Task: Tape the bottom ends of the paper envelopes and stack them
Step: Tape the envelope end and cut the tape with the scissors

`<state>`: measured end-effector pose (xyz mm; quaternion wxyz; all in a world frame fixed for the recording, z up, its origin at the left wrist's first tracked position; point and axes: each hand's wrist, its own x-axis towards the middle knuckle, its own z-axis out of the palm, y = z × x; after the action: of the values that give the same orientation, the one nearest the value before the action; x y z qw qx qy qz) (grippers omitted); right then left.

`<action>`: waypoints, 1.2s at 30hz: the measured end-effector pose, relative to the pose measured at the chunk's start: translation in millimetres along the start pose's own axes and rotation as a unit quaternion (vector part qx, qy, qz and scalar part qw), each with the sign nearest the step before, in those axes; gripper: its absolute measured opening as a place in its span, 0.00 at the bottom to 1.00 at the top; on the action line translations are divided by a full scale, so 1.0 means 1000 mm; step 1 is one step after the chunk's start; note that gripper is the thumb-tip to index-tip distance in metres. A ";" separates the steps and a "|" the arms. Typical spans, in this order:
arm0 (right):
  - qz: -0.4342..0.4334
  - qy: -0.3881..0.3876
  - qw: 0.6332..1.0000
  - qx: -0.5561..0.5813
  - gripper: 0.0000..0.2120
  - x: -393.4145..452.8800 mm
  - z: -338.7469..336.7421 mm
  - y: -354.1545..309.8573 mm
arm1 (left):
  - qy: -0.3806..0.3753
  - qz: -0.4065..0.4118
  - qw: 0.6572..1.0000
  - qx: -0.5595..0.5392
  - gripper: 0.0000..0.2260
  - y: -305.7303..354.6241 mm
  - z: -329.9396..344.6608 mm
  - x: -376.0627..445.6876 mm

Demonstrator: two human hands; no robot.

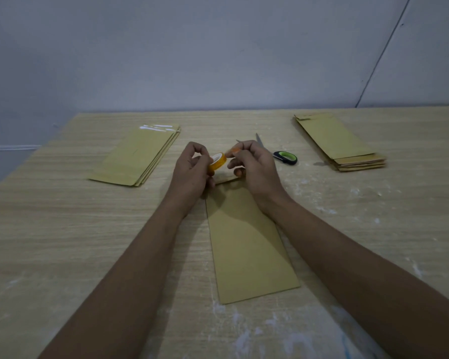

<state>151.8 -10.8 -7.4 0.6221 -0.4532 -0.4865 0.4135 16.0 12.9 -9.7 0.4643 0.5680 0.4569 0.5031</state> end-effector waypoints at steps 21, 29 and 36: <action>0.092 0.068 0.992 -0.044 0.05 0.012 -0.021 -0.017 | -0.063 0.134 0.983 0.112 0.05 -0.010 -0.002 0.001; 0.120 0.078 0.989 -0.047 0.09 0.007 -0.025 -0.023 | -0.097 0.106 0.982 0.120 0.10 -0.011 -0.001 0.004; 0.103 0.097 0.981 -0.134 0.07 -0.009 -0.041 -0.018 | -0.132 0.101 0.969 0.183 0.06 -0.018 0.005 0.004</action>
<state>192.2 -30.5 3.4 0.5541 -0.6177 -0.4259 0.3607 20.1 19.0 -26.7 0.3555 0.7481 0.4162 0.3753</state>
